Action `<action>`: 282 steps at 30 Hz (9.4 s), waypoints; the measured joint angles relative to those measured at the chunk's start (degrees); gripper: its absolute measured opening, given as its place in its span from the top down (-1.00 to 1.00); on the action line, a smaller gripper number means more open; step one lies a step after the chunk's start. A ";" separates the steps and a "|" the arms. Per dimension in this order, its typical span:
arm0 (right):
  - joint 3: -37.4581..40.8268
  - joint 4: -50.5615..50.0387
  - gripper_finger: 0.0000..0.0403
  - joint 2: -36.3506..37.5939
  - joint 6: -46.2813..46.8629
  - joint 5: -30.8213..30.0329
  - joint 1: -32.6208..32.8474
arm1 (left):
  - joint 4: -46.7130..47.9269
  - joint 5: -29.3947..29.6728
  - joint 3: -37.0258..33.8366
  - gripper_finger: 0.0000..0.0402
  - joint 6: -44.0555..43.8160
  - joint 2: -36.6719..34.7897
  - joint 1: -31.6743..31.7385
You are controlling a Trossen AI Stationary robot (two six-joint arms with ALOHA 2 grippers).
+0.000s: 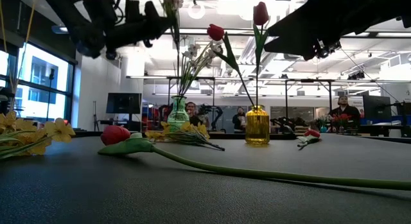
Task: Sort flowers into vase by color
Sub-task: Put the white flowers into the green vase, then put the bottom pink flower into the yellow vase
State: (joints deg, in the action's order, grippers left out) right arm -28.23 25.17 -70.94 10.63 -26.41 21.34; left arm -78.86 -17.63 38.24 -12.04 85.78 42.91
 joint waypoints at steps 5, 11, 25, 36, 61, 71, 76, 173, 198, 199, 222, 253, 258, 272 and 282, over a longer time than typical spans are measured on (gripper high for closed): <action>0.00 0.46 -0.23 0.00 1.26 -0.01 0.00 | -8.96 -3.24 0.00 1.00 -6.66 4.35 2.96; 0.00 0.79 -0.23 0.00 1.36 -0.01 0.00 | -11.09 -4.43 0.09 1.00 -8.53 8.16 4.35; -0.02 2.56 -0.23 0.00 2.48 -0.02 0.00 | -7.79 -7.36 0.07 1.00 0.17 9.46 4.18; -0.02 2.54 -0.23 0.00 3.91 -0.02 0.04 | -7.37 -8.89 0.07 1.00 2.05 8.80 3.94; -0.02 2.54 -0.23 0.00 4.45 -0.02 0.05 | -8.01 -8.71 0.07 1.00 8.40 8.06 3.94; -0.02 2.54 -0.23 0.00 4.85 -0.02 0.07 | -4.49 -9.41 0.09 1.00 12.64 8.06 3.91; -0.02 2.54 -0.23 0.00 4.96 -0.02 0.07 | -3.57 -10.35 0.09 1.00 10.89 8.04 3.89; -0.02 1.62 -0.23 -0.02 8.48 5.73 0.07 | 77.82 14.68 -0.92 0.28 24.19 -32.43 -4.63; -19.50 -17.42 -0.23 -24.94 10.45 10.62 1.56 | 109.42 47.15 -0.90 0.48 -12.53 -40.12 -53.30; -19.47 -17.29 -0.23 -25.79 10.87 10.54 1.92 | 109.45 48.04 -0.90 0.50 -14.04 -39.31 -55.47; -43.01 -17.57 -0.23 -49.56 17.46 3.55 6.84 | 105.35 62.89 -0.92 0.64 -49.37 -15.22 -86.00; -10.02 7.14 0.99 -20.75 17.99 -26.83 17.92 | 52.07 71.87 -0.86 0.64 -15.01 12.30 -90.90; 3.31 42.88 1.00 -19.42 2.75 -24.85 17.01 | 38.19 64.26 -0.90 0.64 -6.70 18.39 -85.56; 1.46 64.87 1.00 -17.89 -18.73 2.51 7.78 | -8.09 28.25 -1.01 0.63 23.64 28.74 -64.85; -7.79 62.24 1.00 -22.10 -30.11 15.93 7.13 | -8.03 20.89 10.04 0.34 39.78 29.65 -60.71</action>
State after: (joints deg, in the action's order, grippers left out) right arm -36.02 87.41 -93.04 -19.48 -10.48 28.47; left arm -86.89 3.26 48.28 27.74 115.44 -17.79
